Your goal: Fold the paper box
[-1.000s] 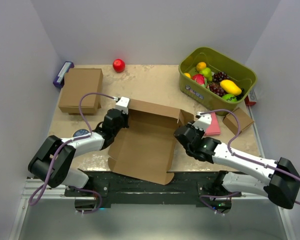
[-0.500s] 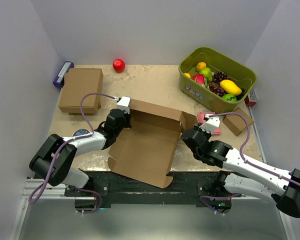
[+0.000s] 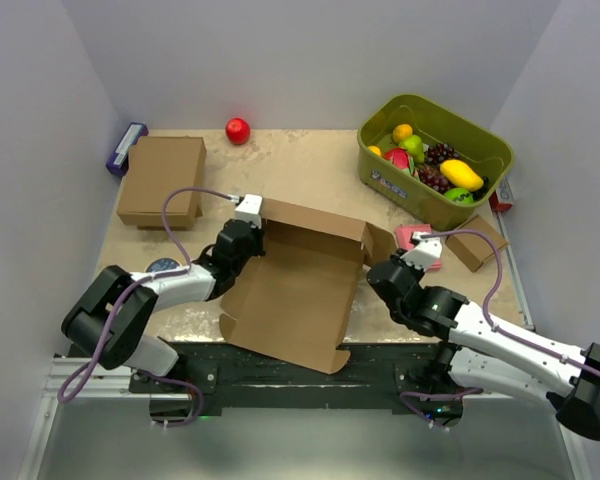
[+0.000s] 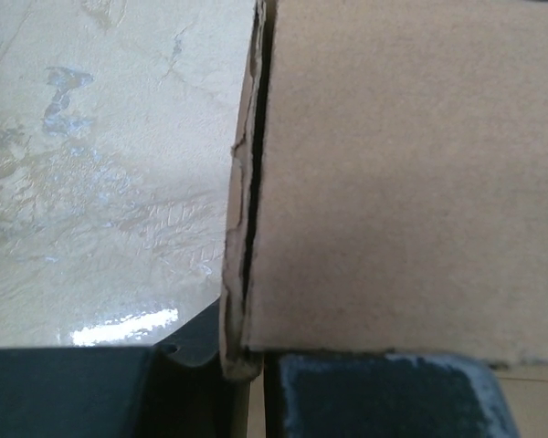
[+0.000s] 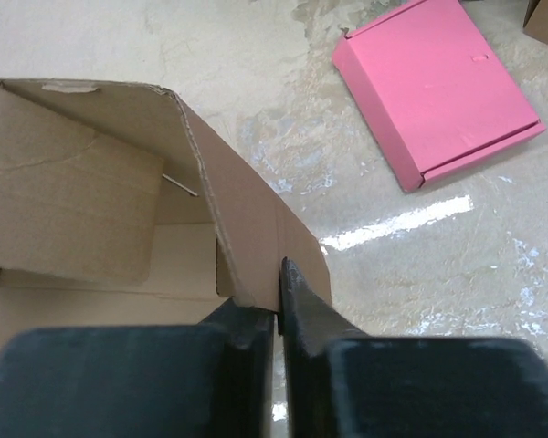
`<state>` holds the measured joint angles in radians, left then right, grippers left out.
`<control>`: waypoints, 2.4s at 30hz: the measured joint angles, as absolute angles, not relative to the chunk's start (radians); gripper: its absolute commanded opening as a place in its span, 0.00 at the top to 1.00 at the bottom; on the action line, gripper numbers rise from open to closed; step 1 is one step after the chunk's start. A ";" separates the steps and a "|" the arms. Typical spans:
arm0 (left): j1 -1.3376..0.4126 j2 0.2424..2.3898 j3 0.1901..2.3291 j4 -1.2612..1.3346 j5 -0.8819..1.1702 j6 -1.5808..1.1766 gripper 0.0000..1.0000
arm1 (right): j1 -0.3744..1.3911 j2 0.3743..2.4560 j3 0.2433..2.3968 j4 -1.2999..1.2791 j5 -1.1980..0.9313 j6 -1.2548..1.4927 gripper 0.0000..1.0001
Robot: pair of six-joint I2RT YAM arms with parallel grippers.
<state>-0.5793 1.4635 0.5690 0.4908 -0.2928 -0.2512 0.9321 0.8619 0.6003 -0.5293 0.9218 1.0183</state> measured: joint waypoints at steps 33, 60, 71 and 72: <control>-0.379 0.914 0.608 0.121 0.070 -0.420 0.11 | 0.902 0.820 0.813 -0.293 0.543 0.842 0.09; -0.294 1.238 0.621 0.413 0.318 -0.507 0.38 | 0.686 0.926 0.747 -0.222 0.299 0.889 0.19; -0.294 1.240 0.558 0.556 0.348 -0.519 0.53 | 0.659 0.953 0.698 -0.154 0.293 0.905 0.22; -0.292 1.240 0.550 0.569 0.351 -0.522 0.54 | 0.657 0.960 0.694 -0.142 0.291 0.908 0.23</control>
<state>-0.2924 1.2404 0.5499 0.5686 0.3511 -0.5224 0.6567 0.9596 0.6937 -0.1417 0.2909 0.9085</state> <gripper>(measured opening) 0.491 0.789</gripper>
